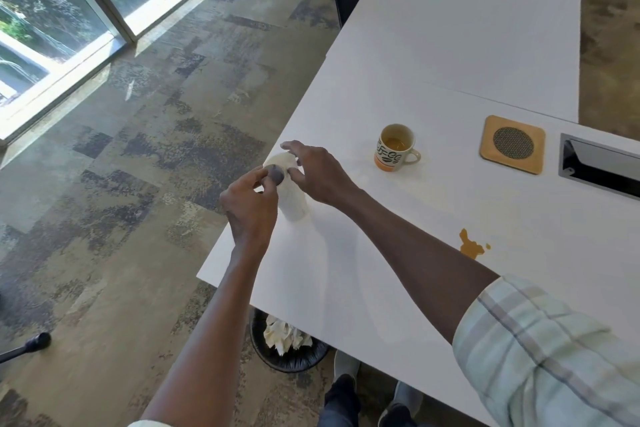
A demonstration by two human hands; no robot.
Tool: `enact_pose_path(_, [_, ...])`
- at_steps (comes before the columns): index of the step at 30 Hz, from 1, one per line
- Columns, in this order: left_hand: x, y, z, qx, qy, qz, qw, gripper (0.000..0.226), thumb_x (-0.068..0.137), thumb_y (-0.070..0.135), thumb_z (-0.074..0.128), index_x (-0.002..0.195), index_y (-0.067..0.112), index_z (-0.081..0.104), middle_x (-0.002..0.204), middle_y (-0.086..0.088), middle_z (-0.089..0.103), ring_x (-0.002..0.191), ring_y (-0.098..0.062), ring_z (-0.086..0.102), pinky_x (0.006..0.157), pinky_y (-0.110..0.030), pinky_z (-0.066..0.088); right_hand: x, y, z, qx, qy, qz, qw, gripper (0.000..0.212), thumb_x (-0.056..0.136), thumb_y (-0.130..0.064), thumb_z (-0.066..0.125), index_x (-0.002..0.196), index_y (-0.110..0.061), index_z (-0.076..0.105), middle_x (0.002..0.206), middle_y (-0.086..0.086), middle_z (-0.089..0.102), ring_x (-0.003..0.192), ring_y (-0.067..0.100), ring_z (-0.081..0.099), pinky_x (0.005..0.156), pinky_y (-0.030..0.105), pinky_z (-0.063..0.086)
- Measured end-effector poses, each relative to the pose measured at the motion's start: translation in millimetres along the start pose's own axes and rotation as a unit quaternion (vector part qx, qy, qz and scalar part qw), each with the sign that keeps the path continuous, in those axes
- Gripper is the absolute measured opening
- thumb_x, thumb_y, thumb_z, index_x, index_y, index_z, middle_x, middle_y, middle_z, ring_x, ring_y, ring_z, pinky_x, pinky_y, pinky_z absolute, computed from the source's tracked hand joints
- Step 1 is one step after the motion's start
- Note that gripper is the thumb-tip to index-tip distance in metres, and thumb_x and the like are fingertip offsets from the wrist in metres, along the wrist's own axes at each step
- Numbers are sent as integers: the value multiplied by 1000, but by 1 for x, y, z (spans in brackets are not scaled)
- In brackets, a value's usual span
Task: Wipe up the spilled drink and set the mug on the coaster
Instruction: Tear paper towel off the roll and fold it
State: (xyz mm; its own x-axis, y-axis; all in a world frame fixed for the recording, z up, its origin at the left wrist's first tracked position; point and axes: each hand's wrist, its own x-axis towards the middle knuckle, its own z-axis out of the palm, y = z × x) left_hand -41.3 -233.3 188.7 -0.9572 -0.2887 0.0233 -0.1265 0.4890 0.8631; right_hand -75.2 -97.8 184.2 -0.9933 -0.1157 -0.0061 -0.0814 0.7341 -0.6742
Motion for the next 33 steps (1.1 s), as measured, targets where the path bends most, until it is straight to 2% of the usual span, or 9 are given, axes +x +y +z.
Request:
enact_pose_path(4, [3, -3, -1, 2, -15, 10, 1000, 20, 89, 17, 67, 103, 19, 81, 92, 1, 80, 74, 9, 64, 63, 6, 38, 1, 0, -2, 22, 11, -7, 1000, 40, 89, -13, 54, 128, -21, 54, 114, 6, 70, 97, 30, 65, 84, 45, 53])
enact_pose_path(7, [7, -3, 0, 8, -18, 13, 1000, 19, 89, 22, 68, 102, 20, 82, 91, 0, 80, 74, 6, 64, 64, 6, 36, 1, 1, -5, 33, 16, -22, 999, 34, 87, -11, 52, 116, -27, 56, 109, 4, 68, 91, 25, 63, 80, 44, 54])
enact_pose_path(11, [9, -3, 1, 5, -23, 14, 1000, 20, 88, 25, 68, 102, 21, 82, 92, 1, 81, 78, -4, 69, 65, 4, 40, 4, 4, -9, 23, 10, -38, 999, 32, 83, -4, 49, 103, -22, 65, 91, -4, 61, 80, 17, 51, 75, 42, 52])
enact_pose_path(18, [10, -5, 3, 23, -43, 20, 999, 21, 87, 18, 65, 99, 22, 82, 97, 3, 81, 83, -3, 67, 72, 5, 38, 7, 7, -18, -24, -21, -16, 999, 36, 89, -8, 45, 117, -10, 67, 124, 3, 68, 113, 25, 60, 91, 43, 51])
enact_pose_path(19, [12, -5, 2, 31, -54, 20, 998, 23, 87, 16, 63, 97, 24, 82, 96, 5, 81, 85, -5, 69, 77, 1, 41, 8, 7, -19, -24, -19, -13, 999, 34, 90, -11, 48, 118, -9, 68, 124, 4, 68, 112, 25, 61, 92, 42, 51])
enact_pose_path(21, [19, -4, 0, 42, -88, 5, 995, 25, 86, 14, 62, 94, 26, 83, 92, 9, 80, 90, -11, 72, 87, -22, 54, 10, 8, -20, -34, -10, -16, 999, 32, 90, -18, 55, 117, -6, 69, 121, 7, 70, 109, 26, 63, 91, 41, 51])
enact_pose_path(23, [27, -4, -2, 62, -114, -8, 991, 21, 85, 15, 66, 93, 25, 83, 94, 3, 80, 89, -23, 73, 85, -35, 58, 10, 10, -22, -39, 7, -16, 999, 32, 88, -22, 63, 112, -3, 70, 116, 9, 72, 105, 27, 65, 89, 41, 52])
enact_pose_path(27, [36, -4, -5, 119, -136, -7, 984, 21, 82, 19, 66, 88, 29, 83, 86, -11, 77, 73, -30, 67, 60, -24, 45, 8, 17, -25, -45, 47, 2, 998, 29, 86, -24, 67, 102, -1, 72, 108, 11, 74, 100, 29, 66, 87, 41, 51])
enact_pose_path(33, [33, 4, -3, 172, -150, -29, 973, 24, 85, 27, 65, 101, 35, 81, 104, -8, 76, 96, -31, 67, 76, -32, 52, -4, 33, -31, -52, 95, 22, 994, 17, 86, -8, 59, 92, 0, 73, 96, 12, 73, 89, 29, 67, 78, 40, 53])
